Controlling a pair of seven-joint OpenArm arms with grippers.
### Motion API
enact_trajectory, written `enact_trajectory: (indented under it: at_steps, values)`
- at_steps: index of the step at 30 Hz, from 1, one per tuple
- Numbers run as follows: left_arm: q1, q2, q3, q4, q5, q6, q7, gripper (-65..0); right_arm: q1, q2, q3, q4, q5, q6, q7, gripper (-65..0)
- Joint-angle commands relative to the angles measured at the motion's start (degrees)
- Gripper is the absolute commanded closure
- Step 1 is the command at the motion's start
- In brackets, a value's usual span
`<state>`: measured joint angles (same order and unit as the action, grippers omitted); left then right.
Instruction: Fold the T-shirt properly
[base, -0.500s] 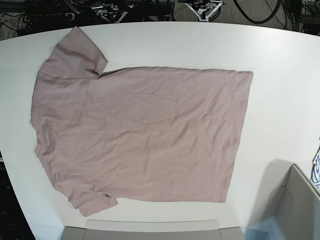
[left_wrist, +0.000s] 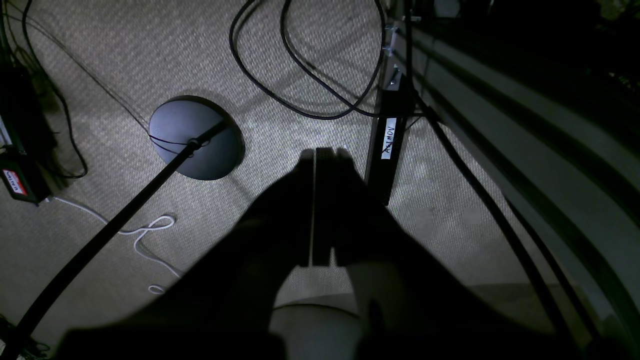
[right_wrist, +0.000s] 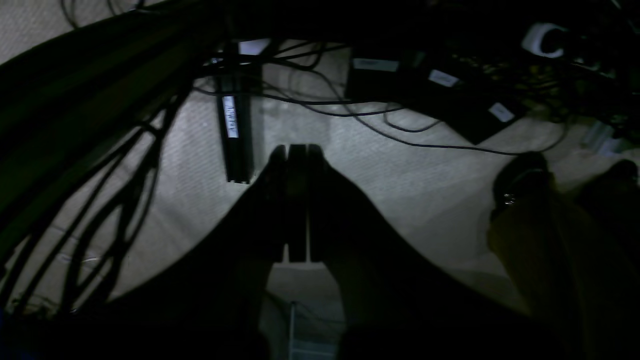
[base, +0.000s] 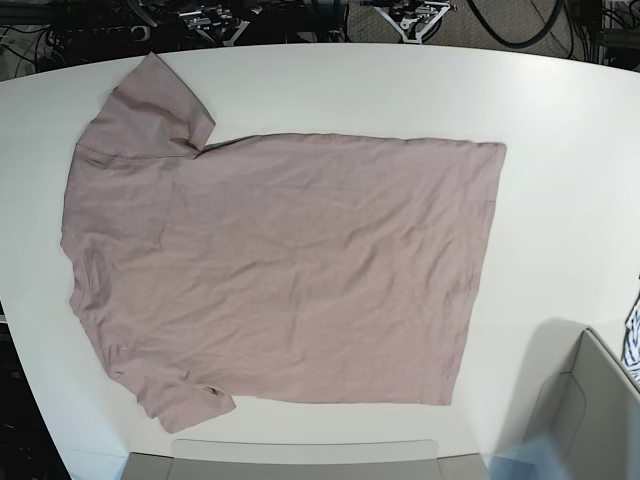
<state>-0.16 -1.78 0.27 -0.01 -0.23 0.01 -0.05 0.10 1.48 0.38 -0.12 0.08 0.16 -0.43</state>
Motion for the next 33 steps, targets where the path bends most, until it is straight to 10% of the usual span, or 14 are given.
enact_trajectory:
  at_steps: [1,17,33]
  values:
    - [0.21,-0.02,-0.14,0.01,0.01,0.21,-0.34,-0.3,-0.23,-0.02,0.10,0.12,0.23,0.23,0.21,-0.2]
    - [2.67,-0.64,-0.05,0.01,0.01,0.21,-3.51,-0.4,-4.71,0.24,0.19,0.12,0.32,0.23,6.71,-0.2]
    - [22.71,-5.65,-0.14,0.01,0.01,0.21,-65.31,-0.4,-23.70,4.28,0.19,0.12,7.53,0.32,55.77,-0.3]
